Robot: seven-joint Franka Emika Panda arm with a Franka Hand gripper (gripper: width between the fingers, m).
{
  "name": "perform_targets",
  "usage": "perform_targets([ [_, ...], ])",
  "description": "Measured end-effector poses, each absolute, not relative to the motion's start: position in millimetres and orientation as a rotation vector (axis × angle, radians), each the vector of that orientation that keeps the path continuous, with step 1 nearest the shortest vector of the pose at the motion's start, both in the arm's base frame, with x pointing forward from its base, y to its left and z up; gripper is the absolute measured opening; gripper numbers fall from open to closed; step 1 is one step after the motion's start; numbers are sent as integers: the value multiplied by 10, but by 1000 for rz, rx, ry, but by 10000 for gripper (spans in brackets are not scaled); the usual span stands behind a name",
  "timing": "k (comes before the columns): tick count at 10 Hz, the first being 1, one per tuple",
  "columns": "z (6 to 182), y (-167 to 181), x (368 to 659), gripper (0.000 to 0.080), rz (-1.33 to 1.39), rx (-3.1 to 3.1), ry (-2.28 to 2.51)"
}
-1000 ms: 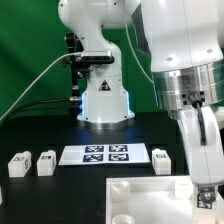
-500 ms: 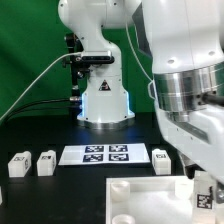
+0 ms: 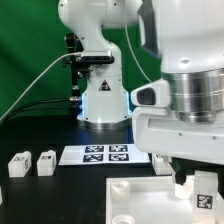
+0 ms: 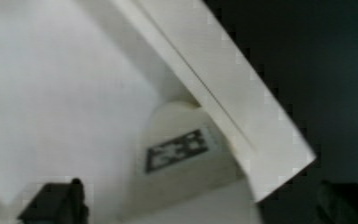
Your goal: Assemble one leg
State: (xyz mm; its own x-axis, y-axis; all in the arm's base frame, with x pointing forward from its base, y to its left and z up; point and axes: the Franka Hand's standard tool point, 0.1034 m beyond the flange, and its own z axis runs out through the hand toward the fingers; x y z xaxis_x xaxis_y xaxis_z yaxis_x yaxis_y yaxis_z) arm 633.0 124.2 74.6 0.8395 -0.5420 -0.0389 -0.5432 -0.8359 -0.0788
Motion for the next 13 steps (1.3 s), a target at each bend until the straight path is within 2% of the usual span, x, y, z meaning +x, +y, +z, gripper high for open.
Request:
perform_targets([
  [2,701,1285,6353,649,-4,-3013,509],
  [3,701,1282,6353,649,-4,-3013,498],
  [5,697,1274,6349,398,1,-3006,540],
  [6,690,1231,6343,398,8,-2995,617],
  [7,690,1230,6344,297,15,-2955,784],
  [13,677,1240,6345,296,105,-2149,2081],
])
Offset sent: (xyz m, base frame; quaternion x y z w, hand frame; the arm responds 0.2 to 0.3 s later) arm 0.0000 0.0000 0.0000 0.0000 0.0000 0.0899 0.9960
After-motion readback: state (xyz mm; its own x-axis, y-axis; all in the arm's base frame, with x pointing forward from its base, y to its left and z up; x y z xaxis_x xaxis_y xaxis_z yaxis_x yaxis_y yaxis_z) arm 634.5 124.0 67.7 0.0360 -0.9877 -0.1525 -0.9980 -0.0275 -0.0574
